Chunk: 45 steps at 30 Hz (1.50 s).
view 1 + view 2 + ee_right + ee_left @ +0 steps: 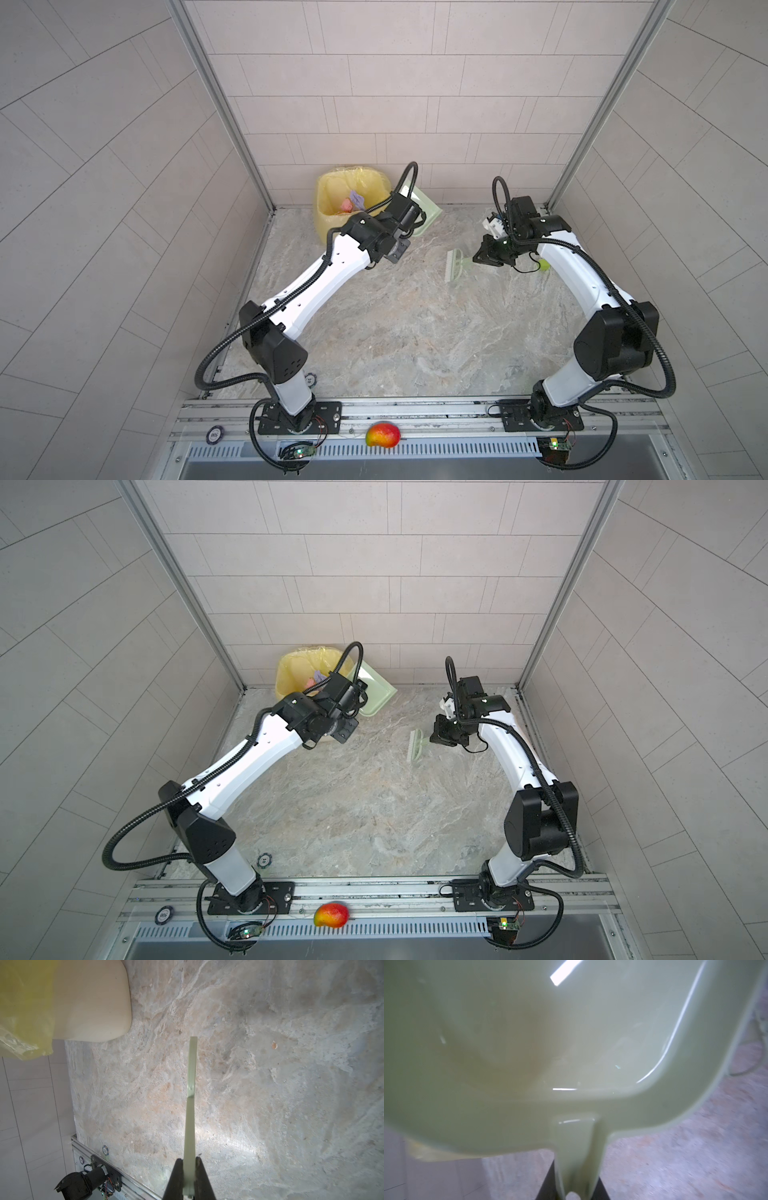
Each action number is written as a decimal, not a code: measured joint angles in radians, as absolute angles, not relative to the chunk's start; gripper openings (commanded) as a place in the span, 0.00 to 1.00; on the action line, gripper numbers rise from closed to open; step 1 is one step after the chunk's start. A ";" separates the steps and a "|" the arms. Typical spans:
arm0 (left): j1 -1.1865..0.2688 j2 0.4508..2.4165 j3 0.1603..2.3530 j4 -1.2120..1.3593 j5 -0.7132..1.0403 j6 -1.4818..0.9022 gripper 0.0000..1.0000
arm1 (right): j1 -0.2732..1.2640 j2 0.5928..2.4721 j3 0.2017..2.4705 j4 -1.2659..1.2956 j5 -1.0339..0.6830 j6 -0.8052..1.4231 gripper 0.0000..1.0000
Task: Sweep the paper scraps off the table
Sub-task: 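Lower the dustpan to the table while the right gripper sets the brush down beside it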
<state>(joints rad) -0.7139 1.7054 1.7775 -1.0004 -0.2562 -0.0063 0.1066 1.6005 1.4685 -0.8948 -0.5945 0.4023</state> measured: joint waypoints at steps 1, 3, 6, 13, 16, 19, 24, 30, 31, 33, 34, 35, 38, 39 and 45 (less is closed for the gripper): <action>-0.724 1.703 1.729 -0.982 -0.211 -0.029 0.00 | 0.104 1.599 1.448 -0.857 -0.602 0.420 0.00; -0.744 1.701 1.644 -0.955 -0.133 -0.064 0.00 | 0.096 1.599 1.410 -0.788 -0.619 0.453 0.00; -0.761 1.701 1.530 -0.921 -0.032 -0.109 0.00 | 0.078 1.599 1.347 -0.683 -0.644 0.506 0.00; -0.775 1.690 1.294 -0.793 0.113 -0.186 0.00 | 0.035 1.598 1.162 -0.495 -0.694 0.627 0.00; -0.772 1.690 1.239 -0.740 0.138 -0.206 0.00 | 0.033 1.590 1.085 -0.447 -0.704 0.665 0.00; -0.765 1.690 1.198 -0.685 0.168 -0.224 0.00 | 0.033 1.564 1.023 -0.411 -0.715 0.692 0.00; -0.744 1.699 1.143 -0.603 0.211 -0.244 0.00 | 0.030 1.523 0.951 -0.379 -0.718 0.715 0.10; -0.714 1.715 1.079 -0.509 0.252 -0.273 0.00 | 0.025 1.516 0.897 -0.376 -0.709 0.719 0.33; -0.711 1.718 1.071 -0.502 0.255 -0.276 0.00 | 0.025 1.516 0.893 -0.380 -0.708 0.715 0.36; -0.701 1.730 1.054 -0.484 0.261 -0.285 0.00 | 0.025 1.516 0.891 -0.392 -0.703 0.710 0.40; -0.698 1.734 1.047 -0.475 0.262 -0.289 0.00 | 0.025 1.516 0.892 -0.395 -0.701 0.705 0.42; -0.694 1.738 1.036 -0.462 0.263 -0.295 0.00 | 0.025 1.516 0.892 -0.398 -0.697 0.700 0.44; -0.685 1.745 1.001 -0.437 0.261 -0.311 0.00 | 0.025 1.515 0.892 -0.419 -0.674 0.682 0.49; -0.680 1.746 0.990 -0.428 0.260 -0.318 0.00 | 0.025 1.515 0.892 -0.427 -0.664 0.676 0.50; -0.674 1.727 0.948 -0.350 0.244 -0.349 0.12 | 0.025 1.505 0.920 -0.486 -0.598 0.620 0.56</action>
